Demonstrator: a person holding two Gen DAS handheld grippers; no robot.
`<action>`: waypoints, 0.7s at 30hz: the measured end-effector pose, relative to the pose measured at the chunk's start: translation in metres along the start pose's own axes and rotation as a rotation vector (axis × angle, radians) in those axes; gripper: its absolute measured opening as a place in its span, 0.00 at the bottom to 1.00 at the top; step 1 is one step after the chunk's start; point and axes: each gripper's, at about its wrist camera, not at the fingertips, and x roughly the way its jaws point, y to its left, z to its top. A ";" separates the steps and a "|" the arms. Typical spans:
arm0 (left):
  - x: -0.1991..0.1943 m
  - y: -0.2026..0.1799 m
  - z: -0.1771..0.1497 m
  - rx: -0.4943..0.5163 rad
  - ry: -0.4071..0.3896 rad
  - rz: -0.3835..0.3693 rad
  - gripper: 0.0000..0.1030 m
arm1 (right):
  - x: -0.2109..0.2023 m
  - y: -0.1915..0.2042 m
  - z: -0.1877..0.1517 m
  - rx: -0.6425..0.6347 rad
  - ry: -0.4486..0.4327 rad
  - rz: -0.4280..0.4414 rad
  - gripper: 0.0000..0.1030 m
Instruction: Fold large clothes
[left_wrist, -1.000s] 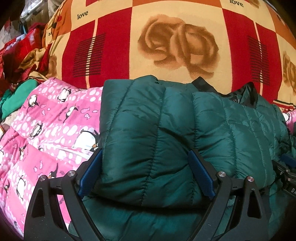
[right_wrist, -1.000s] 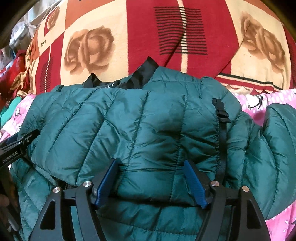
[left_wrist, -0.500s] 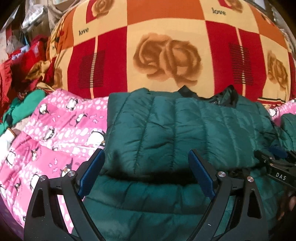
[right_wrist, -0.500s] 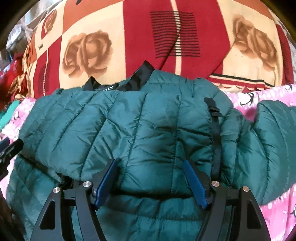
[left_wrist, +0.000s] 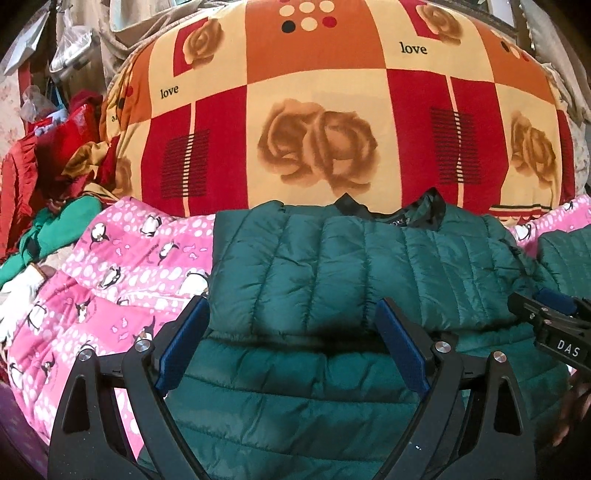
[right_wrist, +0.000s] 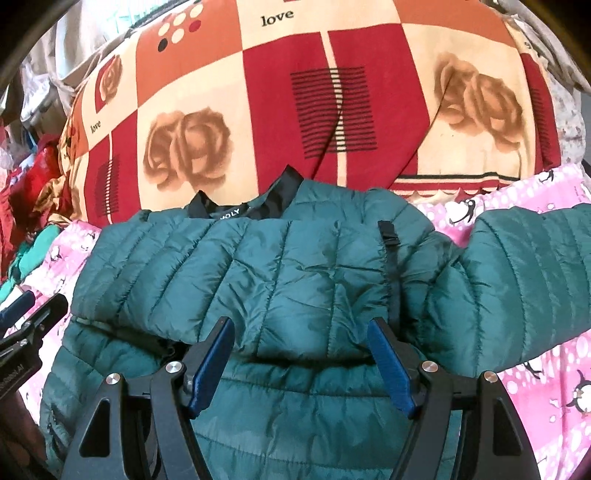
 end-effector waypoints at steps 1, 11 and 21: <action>-0.001 0.000 0.000 0.000 -0.001 0.001 0.89 | -0.003 0.000 0.000 -0.002 -0.005 -0.002 0.70; -0.007 -0.012 0.001 0.010 -0.007 -0.002 0.89 | -0.022 -0.012 -0.005 0.021 -0.034 -0.015 0.70; 0.023 -0.028 -0.001 -0.083 0.127 -0.206 0.89 | -0.007 -0.040 -0.025 0.043 -0.007 -0.060 0.70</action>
